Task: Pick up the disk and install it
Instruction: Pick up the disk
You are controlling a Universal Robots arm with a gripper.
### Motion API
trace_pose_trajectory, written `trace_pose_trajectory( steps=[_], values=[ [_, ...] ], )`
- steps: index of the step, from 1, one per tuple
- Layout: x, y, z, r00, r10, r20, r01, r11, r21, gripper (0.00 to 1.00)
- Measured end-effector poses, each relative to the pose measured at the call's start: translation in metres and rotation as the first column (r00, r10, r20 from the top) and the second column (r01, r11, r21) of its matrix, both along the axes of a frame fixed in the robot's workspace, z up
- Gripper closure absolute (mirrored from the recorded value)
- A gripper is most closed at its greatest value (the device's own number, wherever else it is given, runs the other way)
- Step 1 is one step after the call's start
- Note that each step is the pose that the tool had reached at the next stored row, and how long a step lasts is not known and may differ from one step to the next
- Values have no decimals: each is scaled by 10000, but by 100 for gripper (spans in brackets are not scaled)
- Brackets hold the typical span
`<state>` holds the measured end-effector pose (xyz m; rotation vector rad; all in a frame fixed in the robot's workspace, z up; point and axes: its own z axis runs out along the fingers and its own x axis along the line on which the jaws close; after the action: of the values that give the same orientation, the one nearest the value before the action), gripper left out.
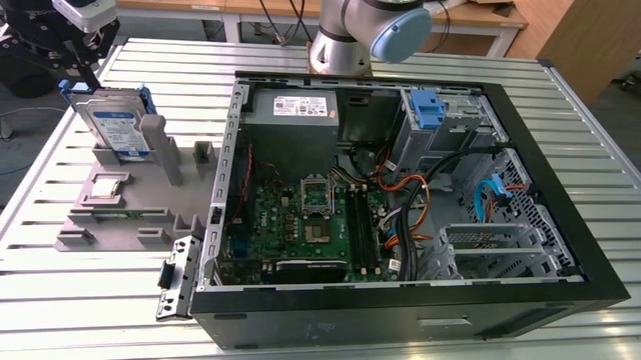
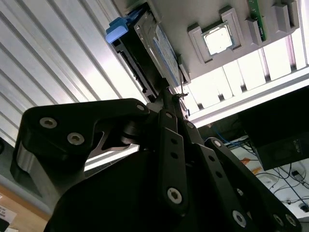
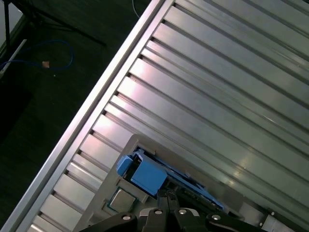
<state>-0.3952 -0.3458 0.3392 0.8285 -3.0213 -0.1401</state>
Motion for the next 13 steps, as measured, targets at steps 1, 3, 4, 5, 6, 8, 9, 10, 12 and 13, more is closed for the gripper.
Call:
trace_pose_trajectory(
  steps=[1,3,4,5,6,8,9,10,12,13],
  values=[
    [0,0,0,10000,0,0,0,10000,0,90],
    [0,0,0,10000,0,0,0,10000,1,90],
    [0,0,0,10000,0,0,0,10000,0,90],
    [0,0,0,10000,11,0,-11,10000,0,90],
    [0,0,0,10000,54,1,-54,10000,0,90],
    [0,0,0,9998,220,1,-220,9998,0,90],
    [0,0,0,9995,328,1,-328,9995,0,90],
    [0,0,-1,9990,450,1,-450,9990,0,90],
    [0,0,-1,9977,673,1,-673,9977,1,90],
    [0,0,0,9970,775,0,-775,9970,0,90]
  ],
)
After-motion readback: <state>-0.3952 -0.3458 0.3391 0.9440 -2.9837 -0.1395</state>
